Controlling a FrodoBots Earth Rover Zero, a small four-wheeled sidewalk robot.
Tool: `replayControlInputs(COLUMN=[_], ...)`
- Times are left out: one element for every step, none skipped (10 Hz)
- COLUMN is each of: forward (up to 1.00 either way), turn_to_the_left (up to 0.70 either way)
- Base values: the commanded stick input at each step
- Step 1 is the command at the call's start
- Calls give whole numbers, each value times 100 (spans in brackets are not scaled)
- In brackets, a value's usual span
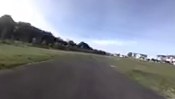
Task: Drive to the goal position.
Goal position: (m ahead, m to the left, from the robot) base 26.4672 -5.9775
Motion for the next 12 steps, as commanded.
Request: replayControlInputs(forward=[100,100,100,100,100,100,100,100,100,100,100,100], turn_to_the_left=[0,0,0,0,0,0,0,0,0,0,0,0])
